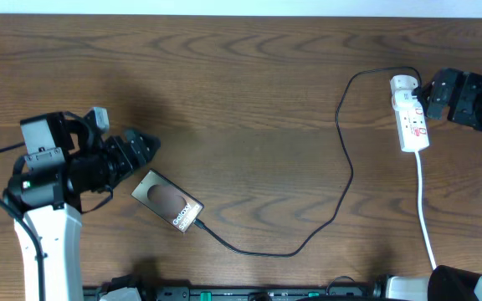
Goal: Plug charger to phone and switch on socket
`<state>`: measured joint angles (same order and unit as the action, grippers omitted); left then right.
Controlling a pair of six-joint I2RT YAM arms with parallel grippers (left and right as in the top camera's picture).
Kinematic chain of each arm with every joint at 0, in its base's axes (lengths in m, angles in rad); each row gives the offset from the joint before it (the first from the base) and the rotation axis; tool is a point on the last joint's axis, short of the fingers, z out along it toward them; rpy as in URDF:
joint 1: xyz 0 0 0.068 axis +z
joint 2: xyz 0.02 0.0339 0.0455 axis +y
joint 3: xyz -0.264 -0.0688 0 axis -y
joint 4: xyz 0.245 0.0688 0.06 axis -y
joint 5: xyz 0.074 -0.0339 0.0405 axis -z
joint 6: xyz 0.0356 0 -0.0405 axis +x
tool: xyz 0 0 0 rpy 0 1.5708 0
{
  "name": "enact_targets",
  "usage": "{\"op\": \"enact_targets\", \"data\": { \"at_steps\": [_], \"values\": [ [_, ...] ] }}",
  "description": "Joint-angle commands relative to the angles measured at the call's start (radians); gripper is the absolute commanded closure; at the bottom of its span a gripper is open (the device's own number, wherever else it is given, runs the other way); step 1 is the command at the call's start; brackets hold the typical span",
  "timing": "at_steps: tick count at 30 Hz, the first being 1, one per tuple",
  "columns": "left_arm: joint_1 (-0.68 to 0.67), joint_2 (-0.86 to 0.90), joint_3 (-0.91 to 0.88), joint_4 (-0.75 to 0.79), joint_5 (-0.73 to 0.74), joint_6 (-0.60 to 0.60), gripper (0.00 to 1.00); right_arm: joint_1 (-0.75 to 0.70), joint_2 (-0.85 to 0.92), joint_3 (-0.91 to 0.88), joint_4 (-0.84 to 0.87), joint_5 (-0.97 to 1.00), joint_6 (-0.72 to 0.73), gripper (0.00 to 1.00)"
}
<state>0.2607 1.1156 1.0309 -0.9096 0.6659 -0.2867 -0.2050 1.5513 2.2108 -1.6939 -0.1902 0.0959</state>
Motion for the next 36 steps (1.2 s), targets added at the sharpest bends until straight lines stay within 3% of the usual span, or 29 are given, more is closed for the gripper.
{"op": "enact_targets", "data": {
  "at_steps": [1,5,9,19,29,36],
  "values": [
    [-0.046,-0.089,-0.016,-0.017,-0.17,0.013,0.12,0.006,0.004,0.001,-0.002,-0.003,0.004,0.01],
    [-0.138,-0.235,-0.094,0.018,-0.299,0.013,0.12,0.006,0.004,0.001,-0.002,-0.003,0.004,0.01],
    [-0.209,-0.431,-0.211,0.163,-0.342,0.013,0.12,0.006,0.004,0.001,-0.002,-0.003,0.004,0.01],
    [-0.222,-0.844,-0.534,0.776,-0.347,0.013,0.12,0.006,0.004,0.001,-0.002,-0.003,0.004,0.01],
    [-0.181,-1.101,-0.814,1.167,-0.406,0.013,0.11,0.006,0.004,0.001,-0.002,-0.003,0.004,0.01],
    [-0.172,-1.114,-0.967,1.359,-0.425,0.013,0.12,0.006,0.004,0.001,-0.002,-0.003,0.004,0.01]
  ]
}}
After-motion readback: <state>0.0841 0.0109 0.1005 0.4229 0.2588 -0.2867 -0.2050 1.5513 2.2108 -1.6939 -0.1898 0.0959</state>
